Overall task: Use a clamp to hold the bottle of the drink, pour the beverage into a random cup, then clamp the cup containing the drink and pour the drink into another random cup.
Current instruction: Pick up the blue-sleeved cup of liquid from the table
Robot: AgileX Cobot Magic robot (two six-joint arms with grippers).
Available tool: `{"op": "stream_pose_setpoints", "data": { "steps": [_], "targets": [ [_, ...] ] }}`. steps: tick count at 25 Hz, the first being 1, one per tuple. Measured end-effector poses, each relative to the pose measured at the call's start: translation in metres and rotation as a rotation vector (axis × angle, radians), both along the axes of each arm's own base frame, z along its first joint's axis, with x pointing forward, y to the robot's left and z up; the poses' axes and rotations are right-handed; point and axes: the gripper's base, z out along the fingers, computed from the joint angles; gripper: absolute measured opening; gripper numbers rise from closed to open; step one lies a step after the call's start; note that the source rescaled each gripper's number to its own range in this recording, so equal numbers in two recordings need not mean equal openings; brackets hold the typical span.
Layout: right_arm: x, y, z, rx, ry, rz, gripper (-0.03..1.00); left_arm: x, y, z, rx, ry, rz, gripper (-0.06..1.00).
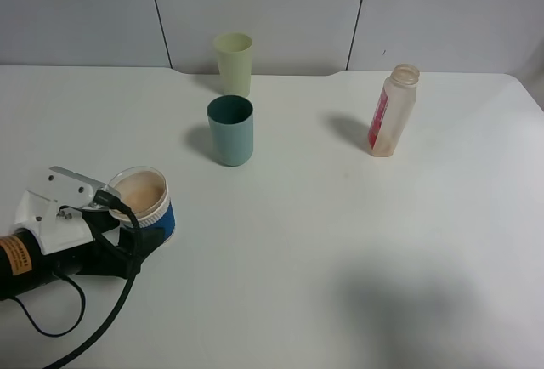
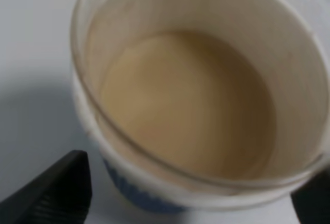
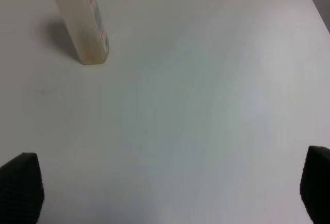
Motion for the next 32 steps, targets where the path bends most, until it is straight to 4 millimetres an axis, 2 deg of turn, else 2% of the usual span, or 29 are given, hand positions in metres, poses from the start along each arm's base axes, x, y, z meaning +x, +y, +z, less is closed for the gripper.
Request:
{"op": "stream_pose_setpoints", "data": {
  "steps": [5, 7, 10, 32],
  "targets": [
    [0.0, 0.0, 0.0, 0.0, 0.0, 0.0, 1.0, 0.003, -0.002, -0.009, -0.024, -0.01, -0.002, 0.38],
    [0.0, 0.0, 0.0, 0.0, 0.0, 0.0, 1.0, 0.0, -0.002, -0.022, 0.004, 0.052, -0.008, 0.38],
    [0.0, 0.0, 0.0, 0.0, 0.0, 0.0, 1.0, -0.001, -0.002, -0.026, 0.014, 0.065, -0.02, 0.38],
    [0.0, 0.0, 0.0, 0.0, 0.0, 0.0, 1.0, 0.002, -0.002, -0.016, 0.027, -0.015, -0.033, 0.38]
  ]
}}
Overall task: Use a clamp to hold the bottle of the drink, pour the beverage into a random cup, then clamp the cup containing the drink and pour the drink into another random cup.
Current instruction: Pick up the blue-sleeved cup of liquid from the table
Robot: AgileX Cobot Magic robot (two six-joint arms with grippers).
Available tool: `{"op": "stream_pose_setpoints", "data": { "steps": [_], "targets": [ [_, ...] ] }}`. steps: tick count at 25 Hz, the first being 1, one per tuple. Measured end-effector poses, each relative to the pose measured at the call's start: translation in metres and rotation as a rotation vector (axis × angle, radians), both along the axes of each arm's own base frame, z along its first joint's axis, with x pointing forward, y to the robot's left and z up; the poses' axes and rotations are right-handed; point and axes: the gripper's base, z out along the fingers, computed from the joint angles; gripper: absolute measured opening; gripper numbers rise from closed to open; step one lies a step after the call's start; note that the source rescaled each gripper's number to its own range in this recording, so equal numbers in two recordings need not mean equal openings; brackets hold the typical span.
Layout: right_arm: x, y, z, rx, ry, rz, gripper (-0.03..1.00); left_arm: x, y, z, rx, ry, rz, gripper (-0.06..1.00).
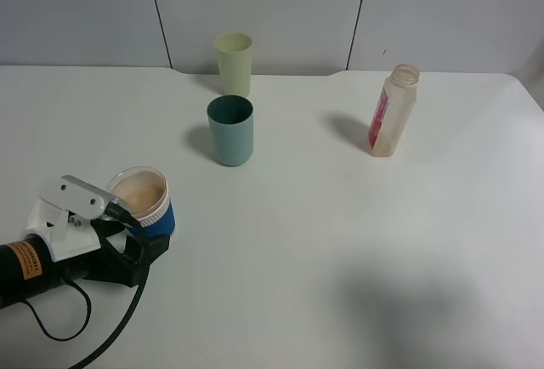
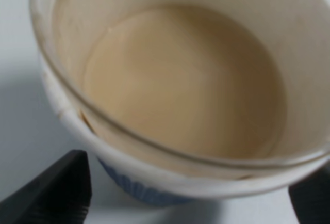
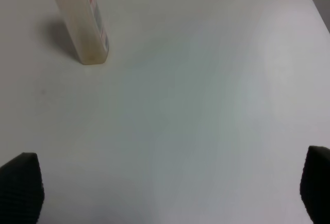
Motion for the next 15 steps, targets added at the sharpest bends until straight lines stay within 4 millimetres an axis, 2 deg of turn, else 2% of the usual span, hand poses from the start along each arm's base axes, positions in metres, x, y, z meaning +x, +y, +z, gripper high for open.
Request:
{"op": "stream_pose_setpoints", "data": {
  "steps": [15],
  "targets": [
    [0.0, 0.0, 0.0, 0.0, 0.0, 0.0, 1.0, 0.0016, 0.0004, 0.0002, 0.016, -0.014, 0.001, 0.38]
  ]
}}
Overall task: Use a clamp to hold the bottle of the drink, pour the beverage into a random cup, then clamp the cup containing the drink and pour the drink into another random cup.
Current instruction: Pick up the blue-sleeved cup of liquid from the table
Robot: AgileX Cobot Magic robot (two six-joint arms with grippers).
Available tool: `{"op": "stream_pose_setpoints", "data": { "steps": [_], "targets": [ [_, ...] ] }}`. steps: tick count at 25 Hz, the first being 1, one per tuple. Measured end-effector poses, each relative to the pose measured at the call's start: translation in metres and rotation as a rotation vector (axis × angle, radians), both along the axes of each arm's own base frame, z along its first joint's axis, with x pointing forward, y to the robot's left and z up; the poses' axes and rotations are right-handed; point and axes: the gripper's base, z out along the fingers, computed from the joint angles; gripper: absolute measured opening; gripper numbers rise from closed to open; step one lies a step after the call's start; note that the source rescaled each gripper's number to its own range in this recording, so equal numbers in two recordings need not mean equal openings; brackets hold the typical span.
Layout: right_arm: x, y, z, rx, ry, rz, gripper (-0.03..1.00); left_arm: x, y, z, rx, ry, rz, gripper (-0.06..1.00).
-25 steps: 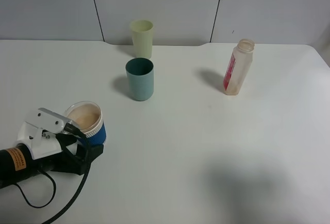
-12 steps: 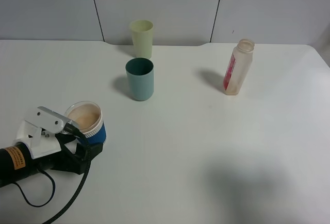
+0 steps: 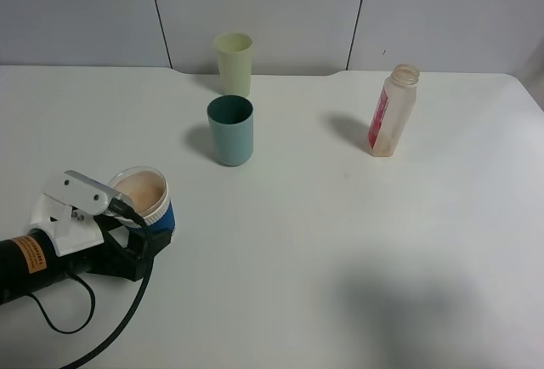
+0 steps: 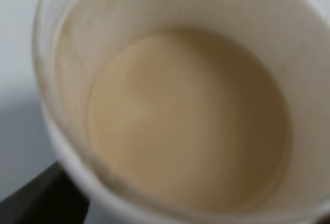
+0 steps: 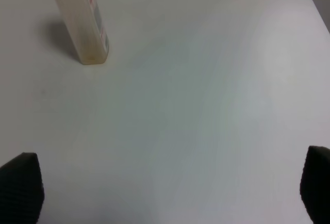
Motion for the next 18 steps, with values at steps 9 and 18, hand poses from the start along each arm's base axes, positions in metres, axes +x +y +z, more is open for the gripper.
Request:
{"op": "stream_pose_setpoints", "data": {
  "steps": [9, 18],
  "targets": [
    [0.0, 0.0, 0.0, 0.0, 0.0, 0.0, 1.0, 0.015, -0.008, -0.003, -0.012, -0.028, -0.011, 0.38],
    [0.0, 0.0, 0.0, 0.0, 0.0, 0.0, 1.0, 0.024, -0.013, -0.006, -0.014, -0.033, -0.013, 0.38]
  ]
}}
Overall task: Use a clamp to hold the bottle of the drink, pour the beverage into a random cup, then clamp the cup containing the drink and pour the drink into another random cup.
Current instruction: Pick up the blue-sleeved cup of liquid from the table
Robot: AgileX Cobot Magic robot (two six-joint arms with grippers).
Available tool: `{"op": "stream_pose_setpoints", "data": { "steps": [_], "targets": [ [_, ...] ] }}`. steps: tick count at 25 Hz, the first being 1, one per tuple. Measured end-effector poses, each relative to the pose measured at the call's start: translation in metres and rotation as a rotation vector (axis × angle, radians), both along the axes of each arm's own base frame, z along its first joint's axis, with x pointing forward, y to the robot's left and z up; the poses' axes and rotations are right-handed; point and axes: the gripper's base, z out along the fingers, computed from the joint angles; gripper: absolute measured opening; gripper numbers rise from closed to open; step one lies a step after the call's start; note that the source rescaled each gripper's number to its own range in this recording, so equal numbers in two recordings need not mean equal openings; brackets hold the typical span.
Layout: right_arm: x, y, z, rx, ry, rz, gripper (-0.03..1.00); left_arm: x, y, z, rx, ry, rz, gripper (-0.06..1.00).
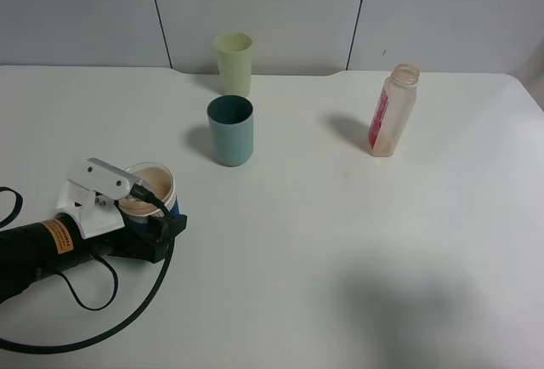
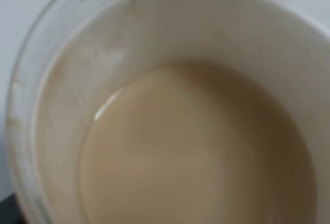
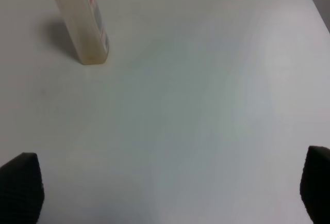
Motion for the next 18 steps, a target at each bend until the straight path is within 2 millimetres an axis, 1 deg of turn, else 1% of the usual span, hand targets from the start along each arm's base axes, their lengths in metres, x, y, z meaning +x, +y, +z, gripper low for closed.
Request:
{"op": "stream_pose_setpoints", "data": {
  "steps": [2, 7, 9, 11, 12, 13, 16, 18],
  "targets": [
    [0.0, 0.0, 0.0, 0.0, 0.0, 0.0, 1.0, 0.005, -0.002, -0.002, -0.003, -0.006, 0.0, 0.38],
    [0.0, 0.0, 0.0, 0.001, 0.0, 0.0, 1.0, 0.007, -0.004, -0.003, -0.003, -0.005, -0.008, 0.38],
    [0.0, 0.0, 0.0, 0.001, 0.0, 0.0, 1.0, 0.015, -0.009, -0.005, -0.01, -0.018, -0.022, 0.38],
    [0.0, 0.0, 0.0, 0.001, 0.0, 0.0, 1.0, 0.017, -0.01, -0.005, -0.013, -0.024, -0.024, 0.38],
    [0.0, 0.0, 0.0, 0.001, 0.0, -0.001, 1.0, 0.018, -0.011, -0.004, -0.016, -0.03, -0.025, 0.36],
    [0.0, 0.0, 0.0, 0.001, 0.0, -0.001, 1.0, 0.018, -0.011, -0.004, -0.016, -0.03, -0.025, 0.28],
    [0.0, 0.0, 0.0, 0.001, 0.0, -0.001, 1.0, 0.018, -0.011, -0.004, -0.016, -0.03, -0.025, 0.18],
    [0.0, 0.0, 0.0, 0.001, 0.0, -0.001, 1.0, 0.018, -0.011, -0.004, -0.016, -0.031, -0.026, 0.16]
  ]
}}
